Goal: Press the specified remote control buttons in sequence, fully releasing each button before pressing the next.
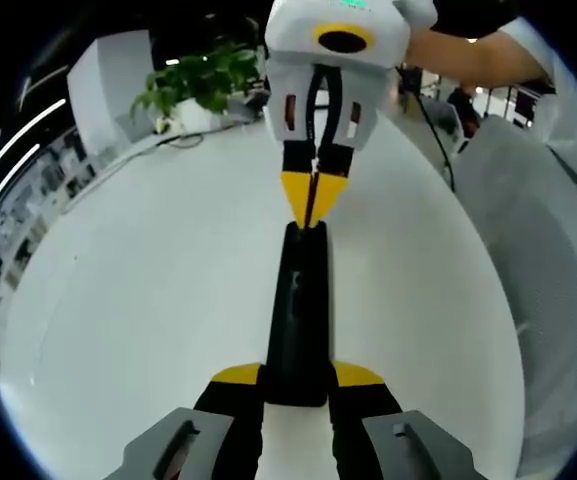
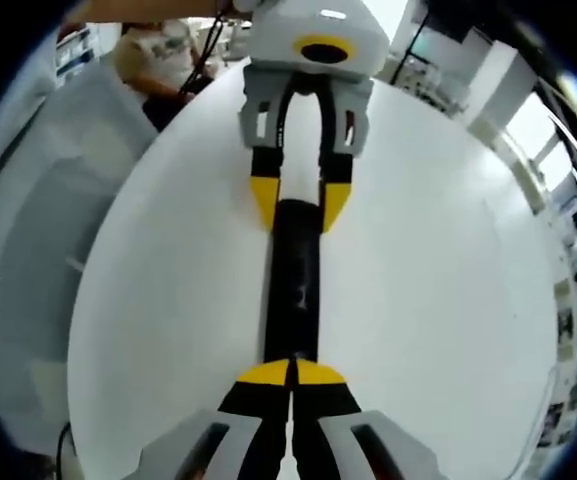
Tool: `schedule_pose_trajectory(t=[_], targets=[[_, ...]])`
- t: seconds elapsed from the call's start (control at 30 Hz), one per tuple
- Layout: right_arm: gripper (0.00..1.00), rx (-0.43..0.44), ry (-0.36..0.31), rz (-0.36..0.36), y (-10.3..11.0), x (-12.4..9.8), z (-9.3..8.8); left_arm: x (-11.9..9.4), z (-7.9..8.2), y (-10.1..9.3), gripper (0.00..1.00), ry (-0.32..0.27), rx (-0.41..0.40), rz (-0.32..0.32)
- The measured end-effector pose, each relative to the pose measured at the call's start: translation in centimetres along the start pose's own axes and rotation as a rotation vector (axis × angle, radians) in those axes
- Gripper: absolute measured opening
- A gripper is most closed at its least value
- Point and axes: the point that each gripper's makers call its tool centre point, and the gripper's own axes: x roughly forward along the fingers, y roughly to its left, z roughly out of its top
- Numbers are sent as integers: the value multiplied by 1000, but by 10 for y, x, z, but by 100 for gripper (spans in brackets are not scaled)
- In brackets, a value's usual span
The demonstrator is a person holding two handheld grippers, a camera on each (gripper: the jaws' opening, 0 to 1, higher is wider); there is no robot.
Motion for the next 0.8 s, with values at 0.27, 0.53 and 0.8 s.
schedule_pose_trajectory(t=[0.27,0.53,0.8], targets=[[0,-1,-2,11,1,3,1,0,0,0,24,0,0,0],[0,0,-3,23,2,5,2,0,-1,0,24,-3,-2,1],[0,0,28,48,2,7,3,-1,-1,0,24,-4,1,4]])
